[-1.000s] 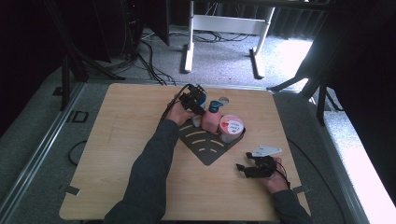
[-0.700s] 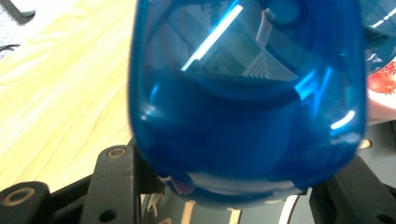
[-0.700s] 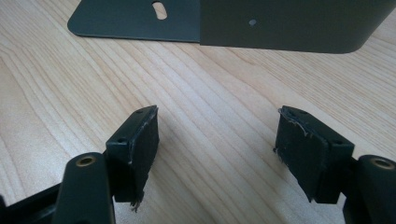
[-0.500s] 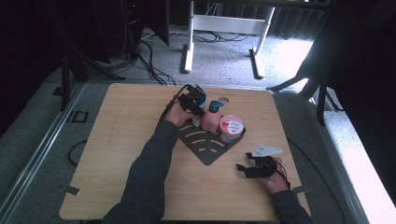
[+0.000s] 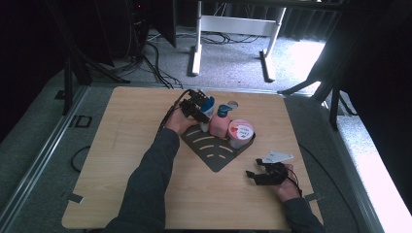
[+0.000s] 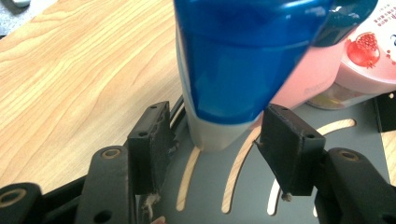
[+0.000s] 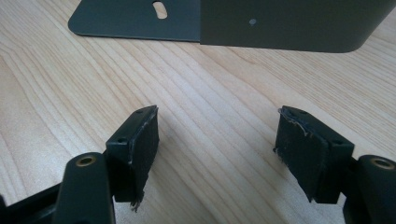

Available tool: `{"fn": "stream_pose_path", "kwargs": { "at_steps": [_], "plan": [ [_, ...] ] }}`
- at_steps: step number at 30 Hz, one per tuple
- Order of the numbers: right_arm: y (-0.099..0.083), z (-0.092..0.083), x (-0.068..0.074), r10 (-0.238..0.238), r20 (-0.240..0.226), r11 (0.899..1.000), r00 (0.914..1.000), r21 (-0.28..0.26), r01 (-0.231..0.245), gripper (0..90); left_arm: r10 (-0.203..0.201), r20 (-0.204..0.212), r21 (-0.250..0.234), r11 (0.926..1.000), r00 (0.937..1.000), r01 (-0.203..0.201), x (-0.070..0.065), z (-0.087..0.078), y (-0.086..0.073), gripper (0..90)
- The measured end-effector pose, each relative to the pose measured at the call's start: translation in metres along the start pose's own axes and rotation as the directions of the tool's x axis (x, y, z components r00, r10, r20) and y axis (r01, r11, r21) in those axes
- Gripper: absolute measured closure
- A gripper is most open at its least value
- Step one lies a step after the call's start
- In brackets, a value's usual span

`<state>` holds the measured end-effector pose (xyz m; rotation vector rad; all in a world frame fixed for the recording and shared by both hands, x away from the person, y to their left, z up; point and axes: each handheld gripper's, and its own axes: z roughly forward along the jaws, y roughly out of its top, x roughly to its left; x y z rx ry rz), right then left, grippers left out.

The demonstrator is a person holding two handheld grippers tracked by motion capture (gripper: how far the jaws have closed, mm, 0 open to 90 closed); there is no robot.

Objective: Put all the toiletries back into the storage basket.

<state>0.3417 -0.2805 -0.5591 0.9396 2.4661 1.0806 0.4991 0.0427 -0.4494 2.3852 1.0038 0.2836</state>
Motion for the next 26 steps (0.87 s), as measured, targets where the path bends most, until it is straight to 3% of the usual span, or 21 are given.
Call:
{"fn": "stream_pose_path", "kwargs": {
  "at_steps": [3, 8, 19, 26],
  "plan": [
    [0.000, 0.000, 0.000, -0.001, 0.000, 1.000, 1.0000, -0.001, 0.001, 29.9, 0.004, 0.001, -0.002, 1.0000, 1.0000, -0.004, 0.001, -0.004, -0.003, 42.1],
    [0.000, 0.000, 0.000, -0.001, 0.001, 1.000, 1.0000, -0.001, 0.001, 29.9, 0.024, -0.036, -0.028, 0.9993, 0.9991, -0.025, -0.002, -0.012, -0.010, 38.1],
    [0.000, 0.000, 0.000, -0.001, 0.000, 1.000, 1.0000, 0.000, 0.001, 29.9, -0.014, -0.054, -0.085, 0.9964, 0.9984, 0.010, 0.006, -0.030, -0.028, 36.4],
    [0.000, 0.000, -0.001, 0.001, -0.002, 1.000, 1.0000, -0.003, -0.001, 30.0, -0.076, -0.082, -0.118, 0.9909, 0.9938, 0.066, 0.019, -0.040, -0.042, 36.0]
  ]
}}
